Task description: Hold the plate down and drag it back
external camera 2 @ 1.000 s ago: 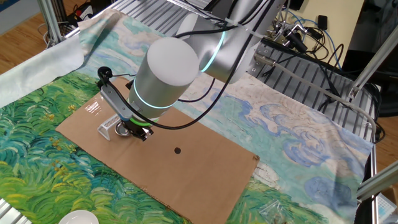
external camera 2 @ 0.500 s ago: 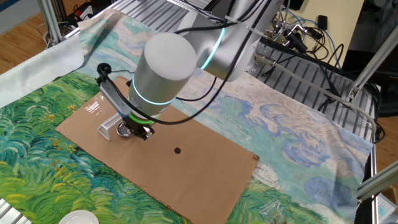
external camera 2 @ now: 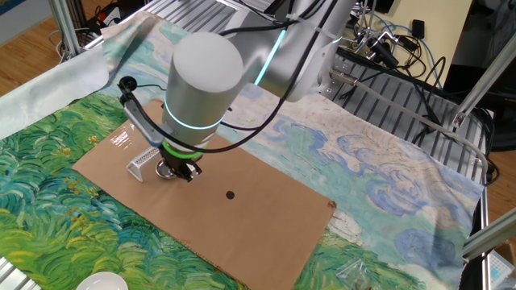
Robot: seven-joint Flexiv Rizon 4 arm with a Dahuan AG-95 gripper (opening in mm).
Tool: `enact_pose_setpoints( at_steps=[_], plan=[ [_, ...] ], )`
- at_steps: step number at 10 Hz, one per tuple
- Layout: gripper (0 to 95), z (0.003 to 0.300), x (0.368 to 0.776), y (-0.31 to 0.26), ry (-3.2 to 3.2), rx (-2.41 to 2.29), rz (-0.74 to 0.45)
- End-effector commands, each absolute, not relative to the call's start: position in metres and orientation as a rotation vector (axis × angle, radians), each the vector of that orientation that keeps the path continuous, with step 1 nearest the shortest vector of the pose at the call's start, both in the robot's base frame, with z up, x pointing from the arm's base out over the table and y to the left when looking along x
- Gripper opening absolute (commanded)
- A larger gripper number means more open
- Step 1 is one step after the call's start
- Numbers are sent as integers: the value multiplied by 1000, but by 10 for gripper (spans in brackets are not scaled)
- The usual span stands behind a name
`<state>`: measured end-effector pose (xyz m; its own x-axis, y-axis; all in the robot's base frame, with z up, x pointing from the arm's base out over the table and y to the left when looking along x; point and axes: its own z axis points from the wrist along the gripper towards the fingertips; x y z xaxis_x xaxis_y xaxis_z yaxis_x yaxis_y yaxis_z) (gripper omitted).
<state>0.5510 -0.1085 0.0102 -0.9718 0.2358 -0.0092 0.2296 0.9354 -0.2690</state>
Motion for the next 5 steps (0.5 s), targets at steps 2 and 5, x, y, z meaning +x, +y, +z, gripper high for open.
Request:
enact_pose_setpoints(
  at_steps=[2, 5],
  plan=[
    [0, 12, 547, -101, -3067, -394, 390],
    [0, 12, 546, -93, -3067, -436, 337]
  ],
)
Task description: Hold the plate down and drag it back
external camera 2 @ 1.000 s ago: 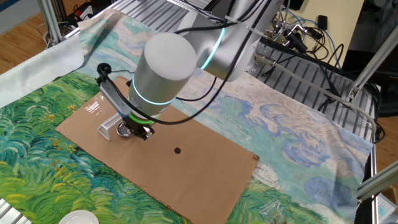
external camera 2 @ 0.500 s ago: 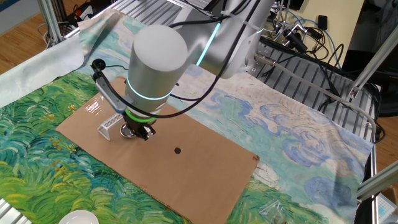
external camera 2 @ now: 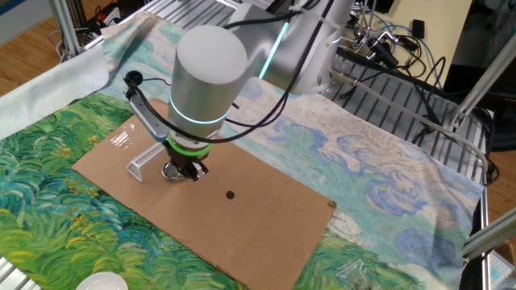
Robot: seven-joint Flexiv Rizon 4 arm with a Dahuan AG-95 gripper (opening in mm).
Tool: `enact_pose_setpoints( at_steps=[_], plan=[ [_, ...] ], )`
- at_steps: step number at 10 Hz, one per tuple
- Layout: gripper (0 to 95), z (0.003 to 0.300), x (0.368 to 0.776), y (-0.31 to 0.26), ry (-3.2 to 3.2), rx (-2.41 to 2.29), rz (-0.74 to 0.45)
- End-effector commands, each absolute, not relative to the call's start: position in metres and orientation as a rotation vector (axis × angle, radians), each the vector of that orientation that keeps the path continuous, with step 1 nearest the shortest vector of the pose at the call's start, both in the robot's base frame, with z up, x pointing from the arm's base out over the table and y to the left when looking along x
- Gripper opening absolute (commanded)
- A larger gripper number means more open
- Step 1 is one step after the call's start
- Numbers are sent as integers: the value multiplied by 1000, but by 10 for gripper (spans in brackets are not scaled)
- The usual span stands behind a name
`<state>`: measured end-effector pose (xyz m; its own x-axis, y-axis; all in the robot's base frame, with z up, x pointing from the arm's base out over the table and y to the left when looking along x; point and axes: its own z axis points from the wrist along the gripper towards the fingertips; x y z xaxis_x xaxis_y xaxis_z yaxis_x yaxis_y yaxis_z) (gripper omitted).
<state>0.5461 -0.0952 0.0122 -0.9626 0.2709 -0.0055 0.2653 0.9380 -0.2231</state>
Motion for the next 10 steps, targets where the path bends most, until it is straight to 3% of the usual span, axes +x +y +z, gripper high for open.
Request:
enact_pose_setpoints(
  at_steps=[1, 5, 10],
  plan=[
    [0, 12, 545, -87, -3065, -463, 316],
    [0, 14, 545, -76, -3069, -452, 209],
    [0, 15, 546, -53, -3068, -473, 160]
  ],
)
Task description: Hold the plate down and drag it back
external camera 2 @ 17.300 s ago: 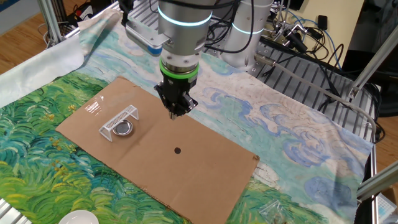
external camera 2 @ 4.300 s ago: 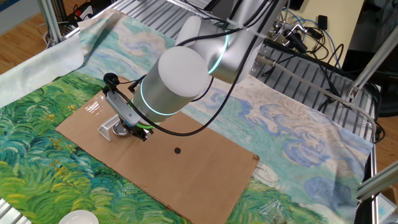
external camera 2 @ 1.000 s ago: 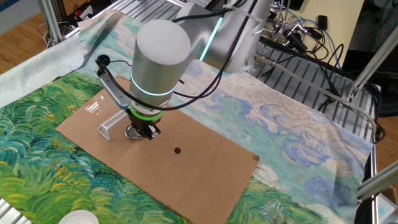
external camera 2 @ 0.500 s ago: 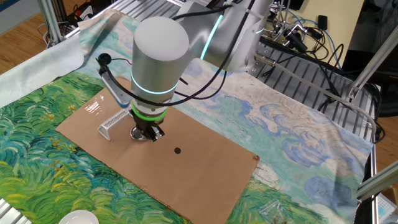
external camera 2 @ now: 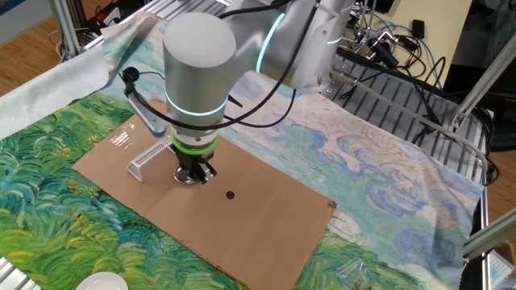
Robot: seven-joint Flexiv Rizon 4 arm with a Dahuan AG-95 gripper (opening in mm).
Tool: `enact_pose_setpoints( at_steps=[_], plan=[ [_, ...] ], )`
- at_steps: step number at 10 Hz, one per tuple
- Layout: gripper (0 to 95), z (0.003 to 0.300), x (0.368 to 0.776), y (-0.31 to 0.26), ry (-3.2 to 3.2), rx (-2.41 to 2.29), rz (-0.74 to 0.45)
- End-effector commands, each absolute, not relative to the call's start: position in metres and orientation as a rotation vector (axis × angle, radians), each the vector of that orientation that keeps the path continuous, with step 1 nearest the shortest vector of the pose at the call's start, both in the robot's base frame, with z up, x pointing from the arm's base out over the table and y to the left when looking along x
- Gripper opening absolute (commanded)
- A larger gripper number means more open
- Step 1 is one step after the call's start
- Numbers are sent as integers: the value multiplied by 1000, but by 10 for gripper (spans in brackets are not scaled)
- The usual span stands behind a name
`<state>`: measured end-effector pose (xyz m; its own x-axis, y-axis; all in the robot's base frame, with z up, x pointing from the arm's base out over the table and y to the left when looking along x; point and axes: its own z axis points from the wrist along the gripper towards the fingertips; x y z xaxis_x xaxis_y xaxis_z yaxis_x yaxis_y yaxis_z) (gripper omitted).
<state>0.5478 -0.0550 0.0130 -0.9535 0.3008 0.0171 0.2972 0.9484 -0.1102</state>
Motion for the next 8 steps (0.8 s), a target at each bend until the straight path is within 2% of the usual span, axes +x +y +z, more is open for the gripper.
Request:
enact_pose_setpoints(
  at_steps=[1, 8],
  plan=[
    [0, 15, 546, -51, -3070, -466, 148],
    [0, 16, 549, -51, -3079, -474, 96]
  ],
)
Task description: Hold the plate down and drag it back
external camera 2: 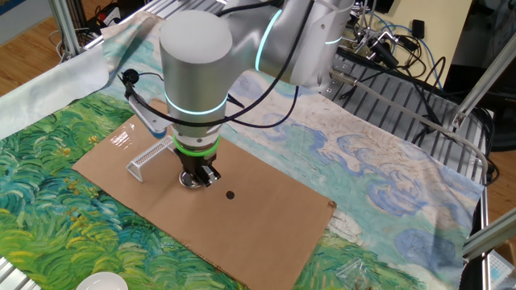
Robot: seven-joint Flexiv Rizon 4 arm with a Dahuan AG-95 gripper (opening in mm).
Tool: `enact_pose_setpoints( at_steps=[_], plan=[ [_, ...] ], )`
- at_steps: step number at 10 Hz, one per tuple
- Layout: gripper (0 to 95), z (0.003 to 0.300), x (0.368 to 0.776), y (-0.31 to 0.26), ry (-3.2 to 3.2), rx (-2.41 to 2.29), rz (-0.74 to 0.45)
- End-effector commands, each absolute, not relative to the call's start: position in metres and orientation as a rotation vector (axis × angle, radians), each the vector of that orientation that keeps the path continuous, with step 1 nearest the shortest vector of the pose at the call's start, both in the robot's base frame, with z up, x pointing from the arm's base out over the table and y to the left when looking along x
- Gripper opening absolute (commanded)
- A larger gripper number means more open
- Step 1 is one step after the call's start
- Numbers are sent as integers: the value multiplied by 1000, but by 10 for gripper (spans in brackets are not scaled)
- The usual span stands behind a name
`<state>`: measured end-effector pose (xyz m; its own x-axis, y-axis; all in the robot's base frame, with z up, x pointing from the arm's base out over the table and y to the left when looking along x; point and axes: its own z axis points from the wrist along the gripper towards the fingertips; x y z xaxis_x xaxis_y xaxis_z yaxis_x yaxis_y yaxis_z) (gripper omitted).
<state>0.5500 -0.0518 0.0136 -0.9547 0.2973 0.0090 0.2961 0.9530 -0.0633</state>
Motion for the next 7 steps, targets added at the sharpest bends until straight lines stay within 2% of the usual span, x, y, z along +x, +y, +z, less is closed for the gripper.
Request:
enact_pose_setpoints(
  at_steps=[1, 7],
  plan=[
    [0, 16, 549, -51, -3077, -482, 95],
    [0, 16, 549, -51, -3098, -452, 91]
  ],
)
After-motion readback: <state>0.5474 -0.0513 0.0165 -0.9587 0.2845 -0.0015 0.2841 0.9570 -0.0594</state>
